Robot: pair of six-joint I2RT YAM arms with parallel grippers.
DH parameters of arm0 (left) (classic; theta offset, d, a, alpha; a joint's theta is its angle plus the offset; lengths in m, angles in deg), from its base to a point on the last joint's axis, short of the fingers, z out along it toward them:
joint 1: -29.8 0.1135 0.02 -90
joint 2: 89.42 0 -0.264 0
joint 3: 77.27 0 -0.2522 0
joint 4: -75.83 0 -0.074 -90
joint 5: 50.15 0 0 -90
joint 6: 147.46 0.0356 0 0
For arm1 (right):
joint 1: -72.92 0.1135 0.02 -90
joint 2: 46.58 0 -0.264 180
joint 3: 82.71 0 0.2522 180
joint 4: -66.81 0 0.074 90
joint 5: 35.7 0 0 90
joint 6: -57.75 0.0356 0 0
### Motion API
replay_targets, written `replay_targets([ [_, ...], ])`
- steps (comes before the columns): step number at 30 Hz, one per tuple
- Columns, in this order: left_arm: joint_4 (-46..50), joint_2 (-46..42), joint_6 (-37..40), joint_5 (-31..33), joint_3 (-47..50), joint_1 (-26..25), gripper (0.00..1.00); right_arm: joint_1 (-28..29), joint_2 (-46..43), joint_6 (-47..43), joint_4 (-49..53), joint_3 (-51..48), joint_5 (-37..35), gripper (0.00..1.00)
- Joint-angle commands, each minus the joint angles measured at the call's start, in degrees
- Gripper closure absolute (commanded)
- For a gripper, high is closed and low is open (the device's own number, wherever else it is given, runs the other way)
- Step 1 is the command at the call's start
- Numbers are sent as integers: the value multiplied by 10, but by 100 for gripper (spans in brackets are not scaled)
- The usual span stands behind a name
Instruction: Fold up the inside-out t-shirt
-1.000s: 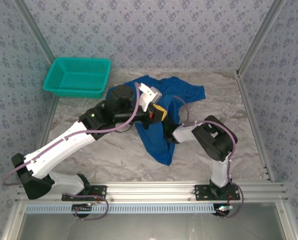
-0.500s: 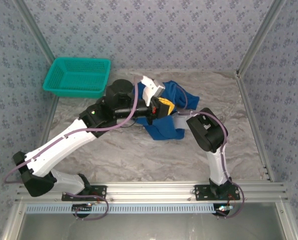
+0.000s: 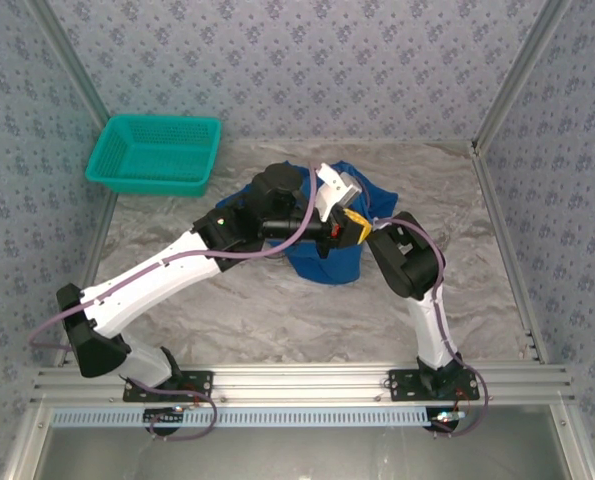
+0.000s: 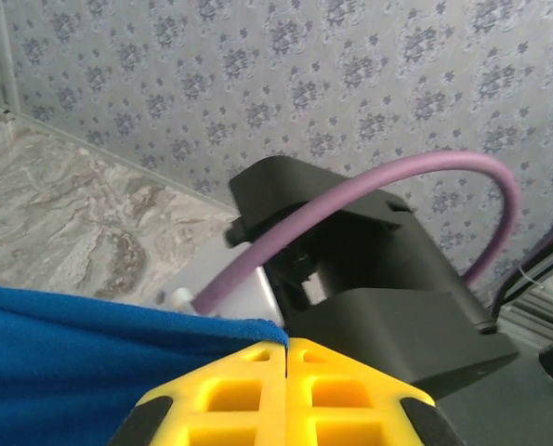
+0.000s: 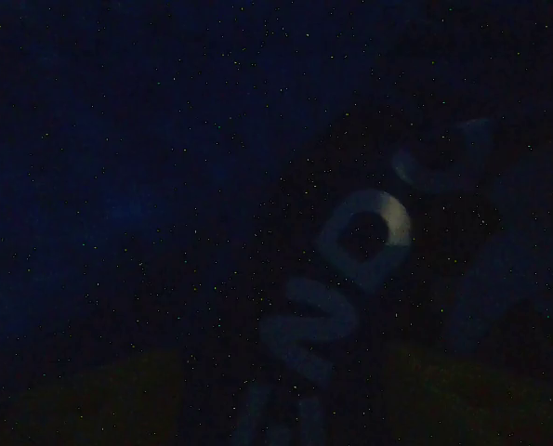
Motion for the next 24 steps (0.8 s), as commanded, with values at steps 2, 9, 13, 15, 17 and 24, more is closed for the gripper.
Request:
replay_targets([
  [2, -40, -41, 7, -64, -29, -12, 100, -29, 28, 73, 91, 61, 16, 38],
  [9, -24, -41, 9, -79, -49, -19, 100, -39, 75, 115, 175, 157, 17, 31],
  [13, -15, -45, 16, -73, -47, -21, 100, -41, 96, 115, 212, 203, 6, 27],
  [15, -10, -50, 20, -70, -46, -21, 100, -43, 105, 110, 237, 223, 4, 24],
  [17, -11, -56, 22, -68, -44, -21, 100, -46, 114, 101, 264, 242, 2, 23],
  [24, 2, -66, 47, -22, -21, -20, 100, -58, 129, 17, 398, 284, 17, 26],
])
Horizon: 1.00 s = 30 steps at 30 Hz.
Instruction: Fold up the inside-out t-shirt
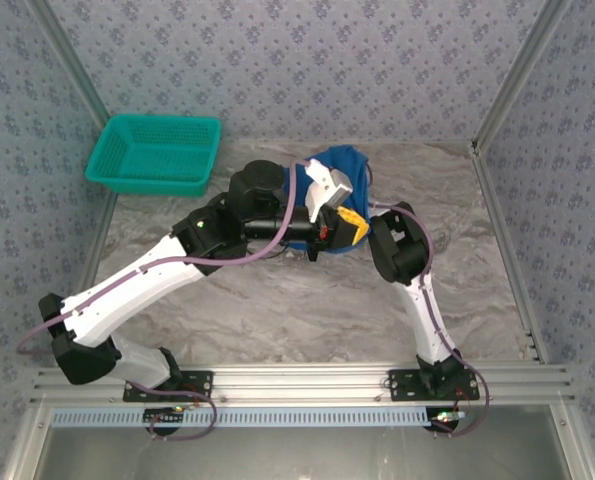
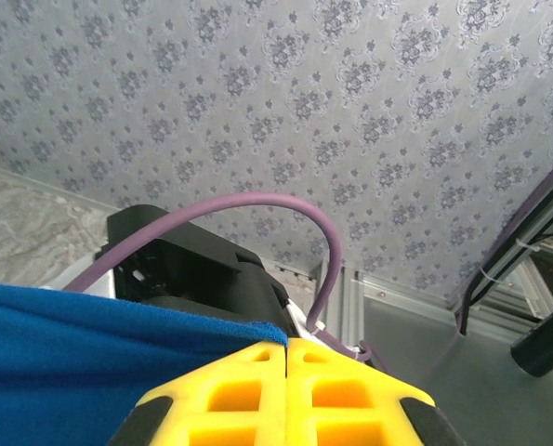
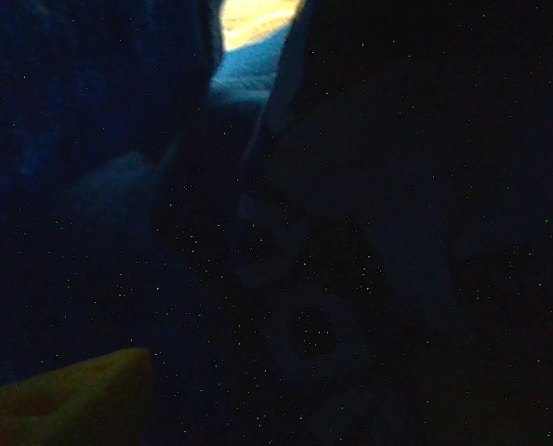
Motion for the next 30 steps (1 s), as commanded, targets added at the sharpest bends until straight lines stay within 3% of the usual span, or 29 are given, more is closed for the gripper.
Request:
replay_targets([
  [1, -14, -28, 26, -2, 5, -11, 100, -11, 22, -71, 111, 15, 4, 26],
  [7, -27, -15, 33, 15, 18, -9, 100, -10, 46, -141, 147, 39, 20, 32],
  [12, -22, 14, 38, 44, 10, -2, 100, 2, 95, -184, 237, 133, 49, 37],
  [15, -8, 33, 38, 55, -8, 6, 100, 3, 101, -184, 246, 127, 89, 39],
  [18, -8, 37, 38, 55, -13, 12, 100, 11, 100, -192, 277, 130, 78, 43],
  [21, -18, 37, 34, 54, -6, 18, 100, 9, 95, -192, 270, 114, 86, 53],
  [27, -19, 36, 21, 55, 5, 36, 100, -9, 83, -194, 229, 101, 147, 88],
  [30, -14, 18, 20, 98, 21, 52, 100, -18, 42, -213, 199, 65, 158, 98],
])
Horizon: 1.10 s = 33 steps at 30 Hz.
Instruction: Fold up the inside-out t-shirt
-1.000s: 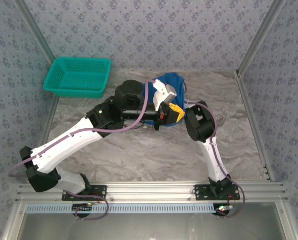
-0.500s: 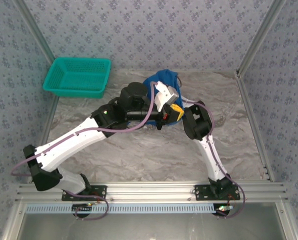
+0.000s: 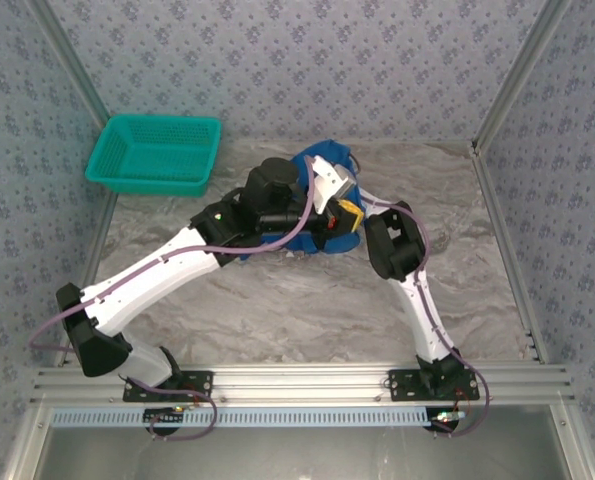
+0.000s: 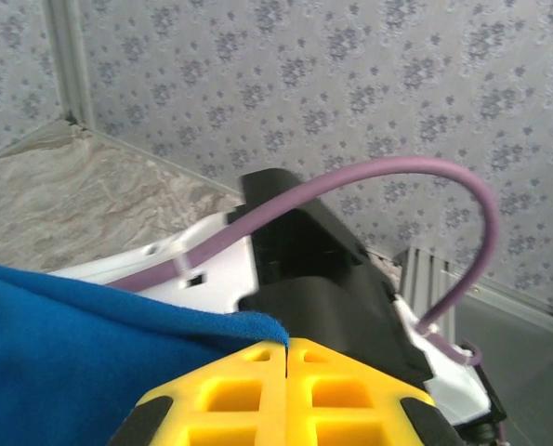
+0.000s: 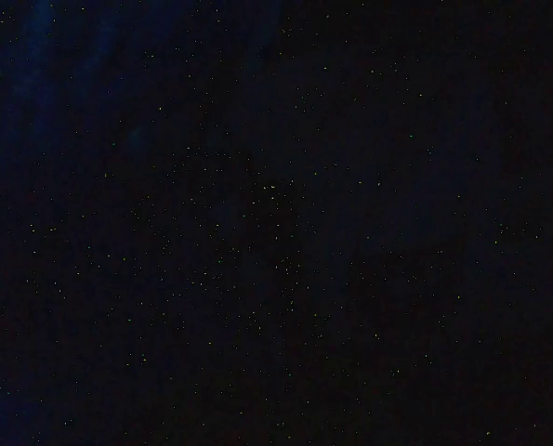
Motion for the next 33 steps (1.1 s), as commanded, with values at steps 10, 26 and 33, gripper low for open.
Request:
replay_targets([
  [10, -10, -113, -71, 153, 74, 199, 100, -18, -195, -85, -20, -255, 46, 100],
  [26, -26, -86, -127, 224, 177, 427, 100, -37, -467, -131, -108, -437, 139, 100],
  [33, -129, -52, -140, 149, 306, 384, 100, -50, -537, -82, -270, -442, 216, 100],
])
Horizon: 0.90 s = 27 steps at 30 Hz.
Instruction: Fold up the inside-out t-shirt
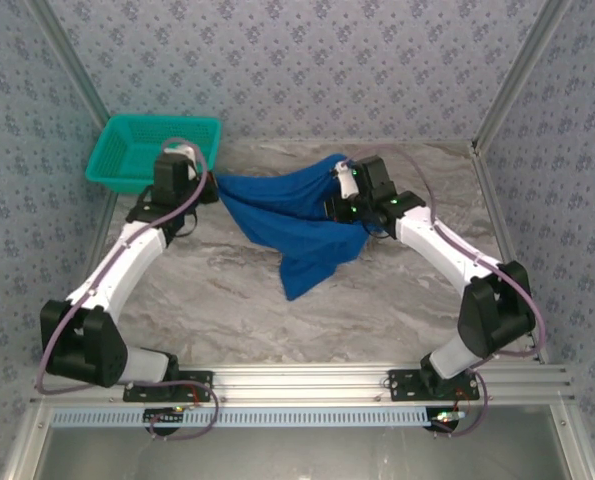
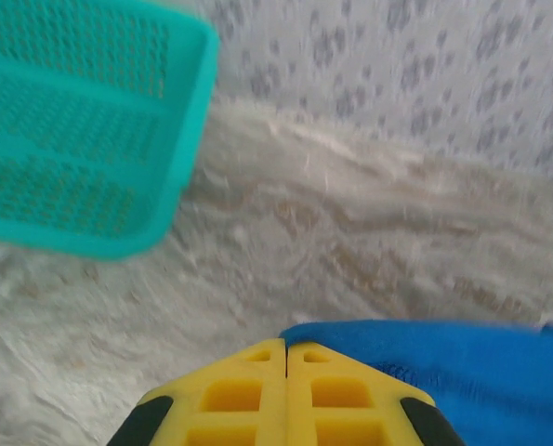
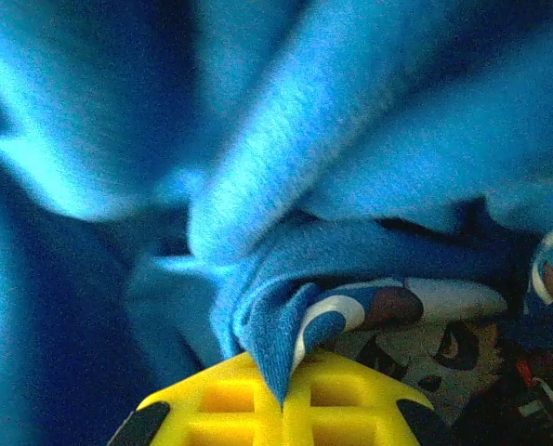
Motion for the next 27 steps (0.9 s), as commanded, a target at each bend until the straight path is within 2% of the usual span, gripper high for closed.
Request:
replay_targets([
  [1, -71, 15, -5, -33, 48, -34, 100, -14, -29, 44, -129, 5, 88, 100],
  [5, -65, 70, 7, -1, 40, -57, 100, -24, -19, 114, -195, 9, 197, 100],
  [8, -44, 109, 38, 43, 23, -75, 100, -33, -33, 157, -242, -10, 224, 100],
  [10, -47, 128, 36, 40, 21, -78, 100, -43, -38, 191, -276, -25, 250, 100],
  [13, -39, 143, 20, 25, 9, -78, 100, -42, -31, 185, -227, -13, 248, 100],
  [16, -28, 120, 24, -1, 5, -78, 83, -28, -36, 106, -107, 5, 180, 100],
  [19, -29, 51, 29, -23, 32, -77, 44, -23, -43, 66, -68, -6, 149, 100],
  [21, -64, -6, 31, -55, 65, -78, 28, -21, -43, 51, -60, -10, 160, 100],
  [22, -87, -26, 33, -86, 80, -78, 23, -20, -43, 41, -58, -11, 166, 100],
  [24, -144, -43, 48, -197, 86, -86, 17, -17, -40, 22, -49, -10, 183, 100],
  [27, -111, 3, 125, -289, 15, -140, 15, -14, -38, 2, -39, -7, 204, 100],
])
